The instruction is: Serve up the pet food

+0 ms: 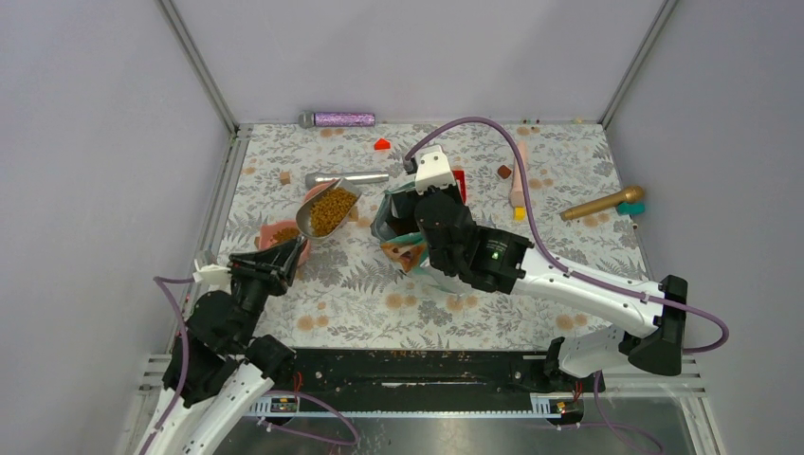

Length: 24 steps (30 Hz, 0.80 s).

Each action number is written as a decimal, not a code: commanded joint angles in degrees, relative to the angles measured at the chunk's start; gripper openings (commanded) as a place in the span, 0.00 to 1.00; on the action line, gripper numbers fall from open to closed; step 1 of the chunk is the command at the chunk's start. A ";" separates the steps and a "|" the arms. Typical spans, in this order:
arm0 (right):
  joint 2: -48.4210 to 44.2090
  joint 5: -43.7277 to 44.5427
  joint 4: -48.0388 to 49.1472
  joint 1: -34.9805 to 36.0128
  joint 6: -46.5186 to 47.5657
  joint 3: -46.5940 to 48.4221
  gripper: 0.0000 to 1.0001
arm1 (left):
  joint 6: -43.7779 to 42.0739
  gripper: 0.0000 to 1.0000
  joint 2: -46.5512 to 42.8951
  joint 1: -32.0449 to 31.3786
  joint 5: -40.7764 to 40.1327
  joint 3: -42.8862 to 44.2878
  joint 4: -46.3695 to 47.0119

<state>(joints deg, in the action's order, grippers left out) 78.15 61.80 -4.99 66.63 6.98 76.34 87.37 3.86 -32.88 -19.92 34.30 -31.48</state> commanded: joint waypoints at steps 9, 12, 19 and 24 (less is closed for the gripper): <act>-3.65 0.35 7.81 -1.22 -0.16 5.35 0.00 | -2.83 0.00 16.14 1.93 -10.33 2.48 10.84; -3.90 0.37 7.72 -1.28 0.06 4.91 0.00 | -2.75 0.00 17.83 6.60 -5.15 0.62 13.85; -4.50 1.37 6.93 -1.41 0.24 4.22 0.00 | 1.00 0.00 28.52 24.46 13.62 -6.34 27.27; -5.02 1.95 7.28 -1.87 0.58 3.56 0.00 | -1.11 0.00 35.06 30.12 21.68 -7.12 32.21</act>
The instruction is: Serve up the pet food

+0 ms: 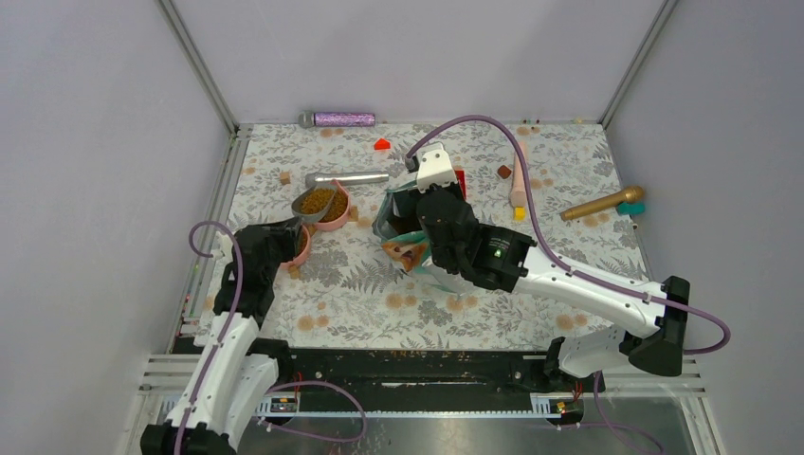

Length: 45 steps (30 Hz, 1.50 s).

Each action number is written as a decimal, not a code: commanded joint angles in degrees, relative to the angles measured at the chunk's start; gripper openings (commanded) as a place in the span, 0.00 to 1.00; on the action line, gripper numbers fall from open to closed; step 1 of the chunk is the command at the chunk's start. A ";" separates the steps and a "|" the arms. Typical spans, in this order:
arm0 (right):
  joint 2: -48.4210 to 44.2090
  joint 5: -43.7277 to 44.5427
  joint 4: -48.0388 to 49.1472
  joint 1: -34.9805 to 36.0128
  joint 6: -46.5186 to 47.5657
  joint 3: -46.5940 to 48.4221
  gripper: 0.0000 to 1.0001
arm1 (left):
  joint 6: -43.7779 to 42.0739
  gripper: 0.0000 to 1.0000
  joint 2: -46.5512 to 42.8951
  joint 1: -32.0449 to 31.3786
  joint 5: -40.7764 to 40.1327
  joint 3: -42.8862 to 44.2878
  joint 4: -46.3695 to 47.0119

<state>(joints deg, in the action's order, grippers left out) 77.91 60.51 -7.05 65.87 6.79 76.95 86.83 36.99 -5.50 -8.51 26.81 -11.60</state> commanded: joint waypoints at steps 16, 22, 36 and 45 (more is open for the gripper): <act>-4.29 3.69 9.50 -1.44 0.77 1.91 0.00 | -12.72 0.00 -6.76 8.45 4.96 2.16 -8.77; -4.81 4.06 9.27 -1.38 0.94 1.34 0.00 | -13.79 0.00 -15.70 8.92 1.08 3.04 -20.21; -4.94 4.41 9.01 -1.44 0.90 0.99 0.00 | -14.15 0.00 -18.18 8.92 -7.80 9.47 -35.73; -4.70 4.88 8.52 -1.44 0.68 1.13 0.00 | -19.33 0.00 -10.42 8.92 -12.01 16.02 -37.65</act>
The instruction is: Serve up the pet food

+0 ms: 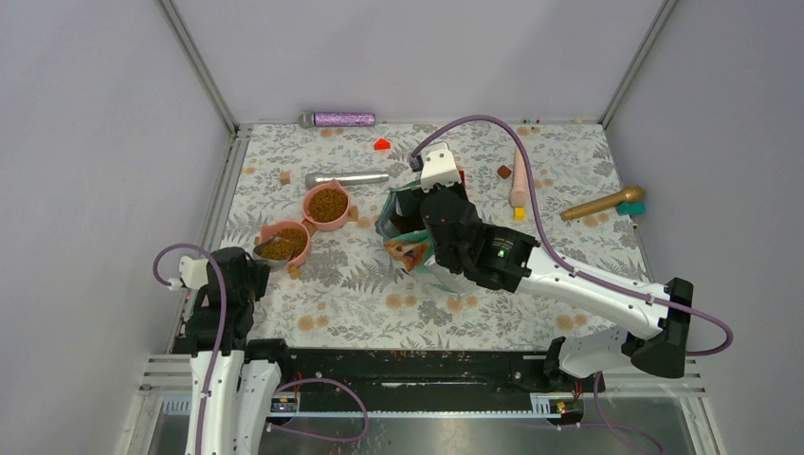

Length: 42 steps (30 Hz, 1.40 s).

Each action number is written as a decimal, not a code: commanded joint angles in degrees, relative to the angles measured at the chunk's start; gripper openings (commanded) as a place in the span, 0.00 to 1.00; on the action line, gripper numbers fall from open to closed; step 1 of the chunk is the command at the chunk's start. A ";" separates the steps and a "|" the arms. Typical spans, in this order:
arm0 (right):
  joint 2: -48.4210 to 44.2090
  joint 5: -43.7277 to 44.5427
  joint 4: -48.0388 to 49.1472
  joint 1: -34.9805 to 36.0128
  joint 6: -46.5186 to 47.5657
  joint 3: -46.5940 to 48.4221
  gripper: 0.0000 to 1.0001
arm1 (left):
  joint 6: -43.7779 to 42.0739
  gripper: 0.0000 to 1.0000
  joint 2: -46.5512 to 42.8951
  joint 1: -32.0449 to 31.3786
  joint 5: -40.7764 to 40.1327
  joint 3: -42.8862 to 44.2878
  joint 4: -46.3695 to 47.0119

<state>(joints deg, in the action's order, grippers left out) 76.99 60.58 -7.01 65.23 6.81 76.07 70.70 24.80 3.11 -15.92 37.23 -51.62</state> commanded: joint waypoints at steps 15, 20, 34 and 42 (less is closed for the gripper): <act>-4.23 6.21 9.74 -0.75 2.60 1.79 0.00 | -11.89 0.00 12.14 0.31 -5.98 15.65 -4.30; -4.36 6.16 9.74 -0.81 2.75 1.63 0.00 | -12.97 0.00 12.27 0.31 -7.80 17.57 -6.51; -4.63 5.42 9.22 -0.74 2.57 1.23 0.00 | -16.74 0.00 16.06 0.27 -7.36 22.20 -8.47; -4.59 4.59 9.13 -0.89 2.95 1.05 0.00 | -22.11 0.00 20.19 0.26 -6.63 26.05 -11.05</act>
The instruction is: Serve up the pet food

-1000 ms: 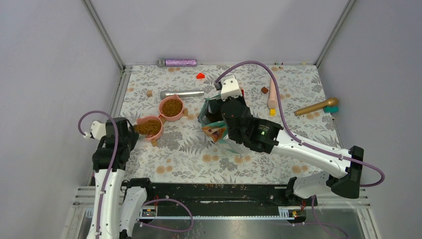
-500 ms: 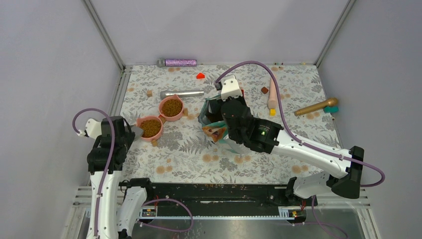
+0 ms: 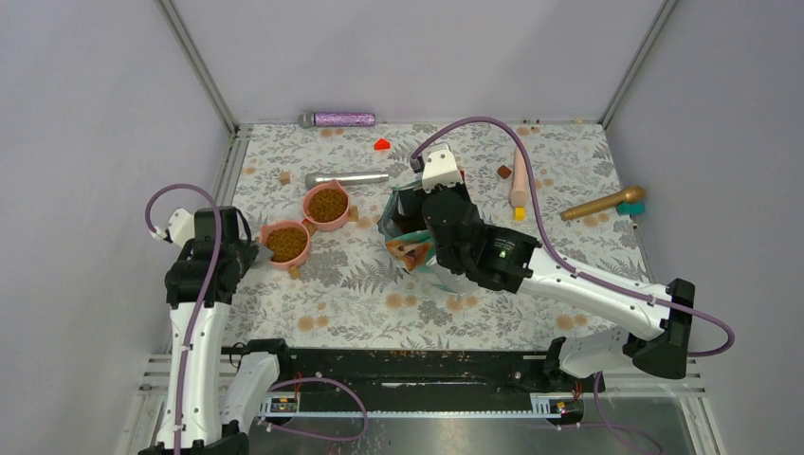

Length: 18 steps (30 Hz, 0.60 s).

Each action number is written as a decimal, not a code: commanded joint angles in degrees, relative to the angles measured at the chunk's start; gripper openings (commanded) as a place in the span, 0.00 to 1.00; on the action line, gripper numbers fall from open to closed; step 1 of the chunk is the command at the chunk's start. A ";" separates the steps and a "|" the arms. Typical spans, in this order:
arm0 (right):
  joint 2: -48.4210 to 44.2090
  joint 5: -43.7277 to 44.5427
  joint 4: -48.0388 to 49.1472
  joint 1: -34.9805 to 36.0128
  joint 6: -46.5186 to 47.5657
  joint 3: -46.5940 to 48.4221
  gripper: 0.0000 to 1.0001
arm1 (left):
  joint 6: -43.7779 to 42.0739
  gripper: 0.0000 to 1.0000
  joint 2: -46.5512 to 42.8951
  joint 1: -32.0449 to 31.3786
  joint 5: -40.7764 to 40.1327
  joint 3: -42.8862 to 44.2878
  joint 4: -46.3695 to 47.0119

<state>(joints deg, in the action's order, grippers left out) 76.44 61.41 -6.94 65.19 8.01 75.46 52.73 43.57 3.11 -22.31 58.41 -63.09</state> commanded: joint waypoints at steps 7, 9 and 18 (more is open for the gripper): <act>-4.20 2.70 8.45 -0.85 1.15 1.55 0.00 | -7.44 0.00 0.93 0.29 1.26 5.66 0.85; -4.32 2.69 8.18 -0.84 1.00 1.47 0.00 | -7.66 0.00 0.29 0.27 3.05 5.59 1.95; -6.21 0.84 2.71 -0.85 -3.14 1.61 0.00 | -3.90 0.00 -8.73 0.31 25.94 -2.56 16.08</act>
<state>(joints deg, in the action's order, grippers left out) 75.42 60.10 -8.16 65.06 6.83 75.16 46.39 40.58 3.22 -11.73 59.88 -60.10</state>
